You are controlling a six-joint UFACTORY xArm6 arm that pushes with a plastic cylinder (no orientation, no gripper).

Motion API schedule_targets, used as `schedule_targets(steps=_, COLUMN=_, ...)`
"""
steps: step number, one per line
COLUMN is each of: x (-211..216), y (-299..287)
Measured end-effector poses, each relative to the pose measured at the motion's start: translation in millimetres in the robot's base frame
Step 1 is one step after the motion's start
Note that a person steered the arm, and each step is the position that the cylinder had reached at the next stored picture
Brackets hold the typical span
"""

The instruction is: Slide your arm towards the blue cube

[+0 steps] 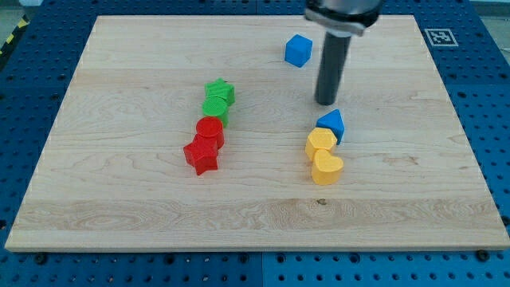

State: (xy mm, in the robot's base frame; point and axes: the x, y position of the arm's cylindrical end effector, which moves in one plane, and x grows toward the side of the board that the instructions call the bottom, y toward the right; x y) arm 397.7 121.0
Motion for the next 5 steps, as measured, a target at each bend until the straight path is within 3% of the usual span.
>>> schedule_targets(steps=1, x=2.6, y=40.5)
schedule_targets(steps=2, x=37.8, y=50.0)
schedule_targets(steps=5, x=47.2, y=2.4)
